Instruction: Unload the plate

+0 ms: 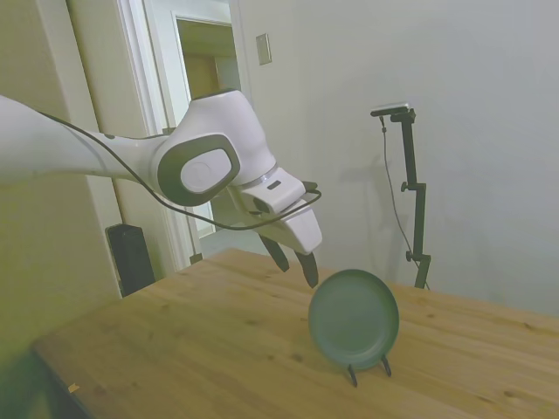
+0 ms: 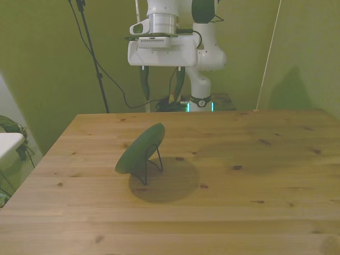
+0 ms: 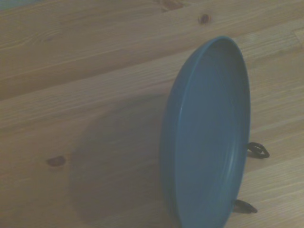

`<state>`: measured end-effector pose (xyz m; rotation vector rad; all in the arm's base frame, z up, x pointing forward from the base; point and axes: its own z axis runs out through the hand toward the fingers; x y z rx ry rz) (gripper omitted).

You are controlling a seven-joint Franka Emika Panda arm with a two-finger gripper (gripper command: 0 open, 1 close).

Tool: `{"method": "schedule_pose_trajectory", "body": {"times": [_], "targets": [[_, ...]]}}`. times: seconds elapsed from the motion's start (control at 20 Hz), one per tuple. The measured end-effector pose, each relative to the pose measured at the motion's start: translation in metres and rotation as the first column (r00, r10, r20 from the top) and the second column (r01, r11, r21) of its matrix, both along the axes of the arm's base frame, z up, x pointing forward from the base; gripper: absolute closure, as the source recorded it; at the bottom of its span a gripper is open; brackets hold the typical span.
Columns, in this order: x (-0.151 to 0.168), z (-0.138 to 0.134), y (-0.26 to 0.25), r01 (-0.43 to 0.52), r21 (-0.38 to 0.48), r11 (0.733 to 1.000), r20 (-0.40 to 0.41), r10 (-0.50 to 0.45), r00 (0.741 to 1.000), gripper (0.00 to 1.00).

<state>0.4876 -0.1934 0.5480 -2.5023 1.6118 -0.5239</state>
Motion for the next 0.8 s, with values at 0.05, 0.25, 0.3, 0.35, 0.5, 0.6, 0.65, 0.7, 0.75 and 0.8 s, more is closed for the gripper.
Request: {"method": "schedule_pose_trajectory", "body": {"times": [0.05,0.25,0.3,0.35,0.5,0.6,0.65,0.7,0.75,0.8], "targets": [[-0.001,0.0,-0.006,0.013,0.007,1.0,0.011,-0.013,1.0,0.0],[0.0,0.002,-0.029,0.026,0.054,0.998,0.05,-0.029,0.998,0.0],[0.002,0.002,-0.036,0.015,0.067,0.998,0.06,-0.019,0.998,0.0],[0.005,0.001,-0.042,0.006,0.078,0.997,0.067,-0.012,0.998,0.0],[0.021,-0.005,-0.06,-0.029,0.101,0.994,0.086,0.021,0.996,0.0],[0.035,-0.006,-0.065,-0.05,0.11,0.993,0.101,0.039,0.994,0.0],[0.041,-0.007,-0.066,-0.059,0.112,0.992,0.108,0.046,0.993,0.0],[0.047,-0.007,-0.067,-0.065,0.117,0.991,0.115,0.052,0.992,0.0],[0.052,-0.006,-0.067,-0.073,0.119,0.99,0.122,0.059,0.991,0.0],[0.057,-0.007,-0.066,-0.081,0.12,0.989,0.127,0.066,0.99,0.0]]}}
